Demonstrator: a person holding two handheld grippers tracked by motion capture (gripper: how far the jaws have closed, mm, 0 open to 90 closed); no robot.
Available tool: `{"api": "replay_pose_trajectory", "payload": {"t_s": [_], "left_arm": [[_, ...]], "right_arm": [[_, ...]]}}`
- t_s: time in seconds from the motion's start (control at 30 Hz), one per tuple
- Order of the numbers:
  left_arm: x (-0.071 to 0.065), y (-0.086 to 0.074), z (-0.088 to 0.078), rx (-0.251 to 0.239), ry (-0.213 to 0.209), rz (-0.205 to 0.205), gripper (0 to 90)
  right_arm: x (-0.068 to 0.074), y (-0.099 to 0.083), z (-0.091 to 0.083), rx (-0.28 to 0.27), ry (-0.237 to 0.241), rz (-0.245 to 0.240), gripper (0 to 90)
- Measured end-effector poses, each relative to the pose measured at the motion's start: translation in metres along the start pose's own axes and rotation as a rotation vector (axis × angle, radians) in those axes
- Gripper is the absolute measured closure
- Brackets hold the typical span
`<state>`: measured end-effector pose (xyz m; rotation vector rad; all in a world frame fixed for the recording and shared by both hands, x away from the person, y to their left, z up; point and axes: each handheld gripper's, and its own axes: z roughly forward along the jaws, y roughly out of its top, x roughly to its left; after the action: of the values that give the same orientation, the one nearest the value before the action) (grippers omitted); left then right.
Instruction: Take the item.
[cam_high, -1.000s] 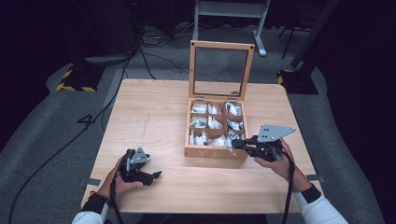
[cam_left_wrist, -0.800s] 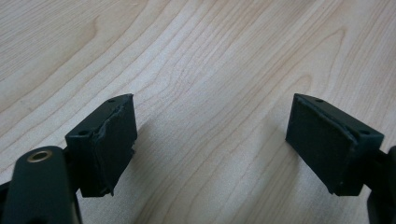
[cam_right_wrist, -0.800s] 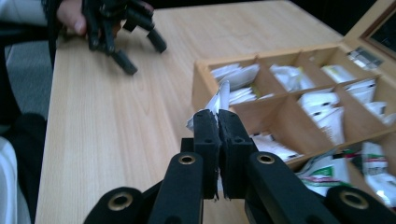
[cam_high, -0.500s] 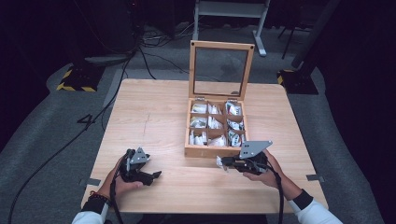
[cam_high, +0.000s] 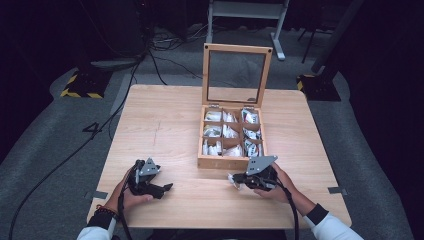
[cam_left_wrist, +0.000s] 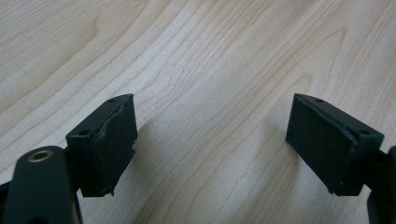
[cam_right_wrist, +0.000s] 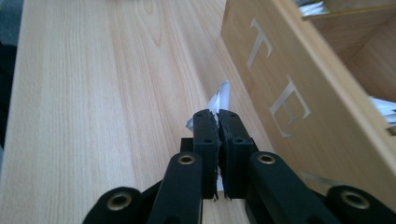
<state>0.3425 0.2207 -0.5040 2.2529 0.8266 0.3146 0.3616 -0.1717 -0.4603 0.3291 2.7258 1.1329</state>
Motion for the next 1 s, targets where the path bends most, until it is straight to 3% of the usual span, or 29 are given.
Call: {"api": "replay_pose_trajectory", "payload": {"t_s": [0.2, 0.3, 0.37, 0.53, 0.63, 0.77, 1.0], "left_arm": [[0.0, 0.0, 0.0, 0.002, 0.002, -0.002, 16.8], [-0.001, 0.0, 0.0, 0.003, 0.004, -0.003, 16.9], [-0.002, 0.0, 0.0, 0.001, 0.007, -0.012, 16.8], [-0.002, 0.006, 0.0, 0.042, 0.02, -0.019, 16.4], [-0.003, 0.01, 0.001, 0.047, 0.007, -0.022, 18.7], [0.001, 0.016, -0.003, 0.012, -0.004, -0.024, 18.3], [0.017, 0.038, -0.01, -0.051, 0.006, -0.053, 18.6]], "right_arm": [[0.003, -0.003, 0.006, 0.018, 0.014, 0.003, 84.8], [0.001, -0.004, 0.003, 0.005, 0.021, 0.008, 77.2], [0.001, -0.004, -0.003, -0.019, 0.037, 0.007, 75.8], [0.0, -0.003, -0.027, -0.071, 0.01, 0.015, 64.4], [-0.003, -0.003, -0.048, -0.115, 0.019, 0.023, 58.7], [-0.01, -0.005, -0.071, -0.171, -0.038, 0.043, 51.9], [-0.035, -0.01, -0.097, -0.201, -0.164, 0.108, 40.9]]}}
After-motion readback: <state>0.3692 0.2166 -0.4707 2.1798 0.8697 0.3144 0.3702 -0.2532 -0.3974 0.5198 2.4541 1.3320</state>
